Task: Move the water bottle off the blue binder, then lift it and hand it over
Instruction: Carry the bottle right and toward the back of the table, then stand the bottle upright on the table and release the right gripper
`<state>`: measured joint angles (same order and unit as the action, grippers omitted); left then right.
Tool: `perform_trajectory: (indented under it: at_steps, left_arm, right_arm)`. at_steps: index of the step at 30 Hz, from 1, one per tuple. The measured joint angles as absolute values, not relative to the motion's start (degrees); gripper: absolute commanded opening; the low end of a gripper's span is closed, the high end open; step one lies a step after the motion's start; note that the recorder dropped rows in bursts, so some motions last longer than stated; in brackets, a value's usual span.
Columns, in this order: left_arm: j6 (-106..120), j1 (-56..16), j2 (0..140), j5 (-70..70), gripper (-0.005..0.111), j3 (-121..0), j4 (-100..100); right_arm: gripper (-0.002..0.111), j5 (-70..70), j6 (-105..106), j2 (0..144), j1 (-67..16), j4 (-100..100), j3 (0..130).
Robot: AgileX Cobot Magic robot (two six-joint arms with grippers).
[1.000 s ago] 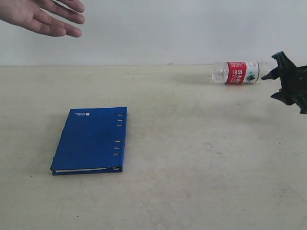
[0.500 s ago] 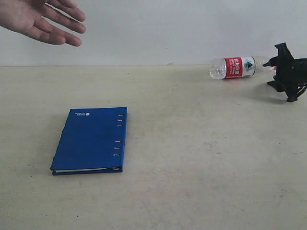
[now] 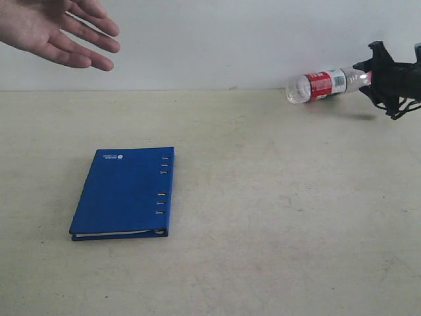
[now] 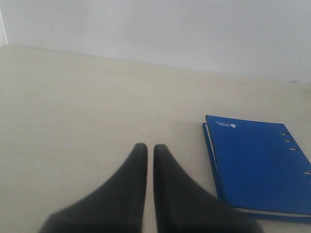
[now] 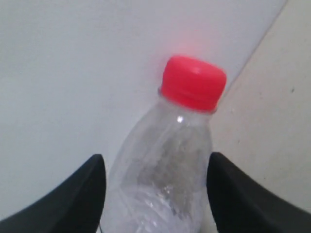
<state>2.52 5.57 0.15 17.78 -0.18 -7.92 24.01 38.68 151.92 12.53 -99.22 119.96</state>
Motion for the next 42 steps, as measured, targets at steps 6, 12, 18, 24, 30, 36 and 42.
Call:
perform_trajectory:
  at_steps: [6,12,18,24,30,36,42]
  left_arm:
    - [2.5,5.6,0.2,17.8,0.004,-0.2,-7.9]
    - [2.5,5.6,0.2,17.8,0.004,-0.2,-7.9]
    - [2.5,5.6,0.2,17.8,0.004,-0.2,-7.9]
    - [2.5,5.6,0.2,17.8,0.004,-0.2,-7.9]
    - [2.5,5.6,0.2,17.8,0.004,-0.2,-7.9]
    - [2.5,5.6,0.2,17.8,0.004,-0.2,-7.9]
    - [2.5,5.6,0.2,17.8,0.004,-0.2,-7.9]
  right_arm:
    - [0.055,18.5,34.1,154.4,12.5,-100.1,121.7]
    - [0.036,23.1,27.9,159.0,13.1,-101.1,128.5]
    - [0.000,31.3,33.9,161.2,14.1,-102.2,132.5]
    - [0.000,35.9,41.1,161.8,14.2,-101.7,135.9]
    - [0.000,44.2,57.9,159.1,13.7,-100.3,140.7]
    - [0.000,49.2,67.0,156.5,13.3,-97.8,145.4]
    - [0.000,51.0,69.0,154.2,13.3,-83.2,154.4]
